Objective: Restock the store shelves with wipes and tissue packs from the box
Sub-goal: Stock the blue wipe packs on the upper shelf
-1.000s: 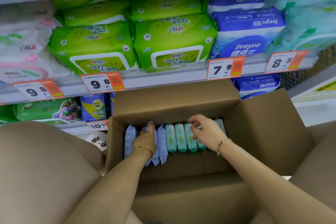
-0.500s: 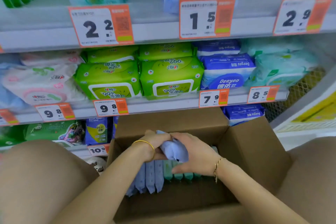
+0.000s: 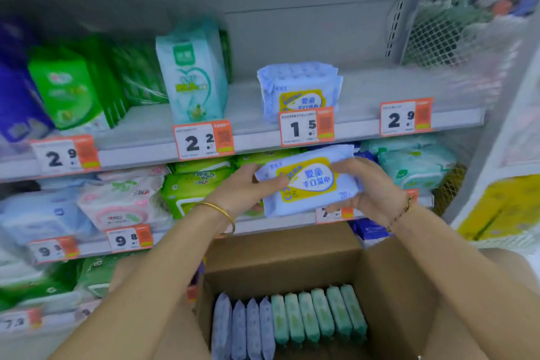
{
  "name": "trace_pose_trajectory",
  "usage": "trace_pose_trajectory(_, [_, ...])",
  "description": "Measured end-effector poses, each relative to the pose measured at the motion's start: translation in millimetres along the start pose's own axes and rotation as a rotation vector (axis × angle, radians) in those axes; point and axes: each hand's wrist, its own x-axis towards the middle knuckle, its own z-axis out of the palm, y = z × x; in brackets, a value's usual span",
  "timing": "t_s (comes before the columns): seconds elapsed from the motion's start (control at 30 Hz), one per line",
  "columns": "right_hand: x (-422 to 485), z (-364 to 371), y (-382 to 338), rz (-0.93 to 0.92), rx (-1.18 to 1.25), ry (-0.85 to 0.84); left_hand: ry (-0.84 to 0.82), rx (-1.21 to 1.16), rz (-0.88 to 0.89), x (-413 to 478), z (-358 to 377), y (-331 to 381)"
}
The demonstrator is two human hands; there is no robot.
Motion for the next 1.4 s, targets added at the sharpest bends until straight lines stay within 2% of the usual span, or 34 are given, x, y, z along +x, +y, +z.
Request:
trace_pose_trajectory(0.17, [5,3,-50,0.001,-0.062,-0.124,0.056,-0.036,0.127,7,-23,50])
trace_pose_trajectory(0.27, [16,0,-84,-0.063,-0.094,-0.139,0.062,-0.108,0.170,19,-31,83])
trace_pose_trajectory(0.4, [51,-2,-128,-0.186,-0.162,-0.035,0.133,-0.182,0.224,56,-42,120])
trace_pose_trajectory(0.57, [117,-5,-166,-0.251,-0.212,0.155,0.285,-0.200,0.285,113,-56,156])
trace_pose_trajectory(0.67, [149,-3,-172,-0.303,-0.339,0.227,0.394,-0.197,0.339,151,-63,162])
trace_pose_trajectory(0.83, [194,-3,-172,-0.421,-0.290,0.311,0.585,-0.089,0.356,200,-73,159])
trace_pose_trajectory(0.9, [211,-3,-168,-0.439,-0.353,0.350,0.632,-0.074,0.367,209,-74,156])
trace_pose_trajectory(1.0, [224,-8,-159,-0.359,-0.485,0.381,0.633,-0.024,0.315,219,-72,144])
trace_pose_trajectory(1.2, [219,-26,-145,0.051,-0.564,0.252,0.498,0.003,0.132,217,-69,117])
trace_pose_trajectory(1.27, [220,-26,-140,0.056,-0.539,0.230,0.461,0.017,0.074,214,-69,112])
trace_pose_trajectory(1.4, [224,-23,-133,-0.085,-0.660,0.223,0.418,-0.035,-0.012,209,-66,111])
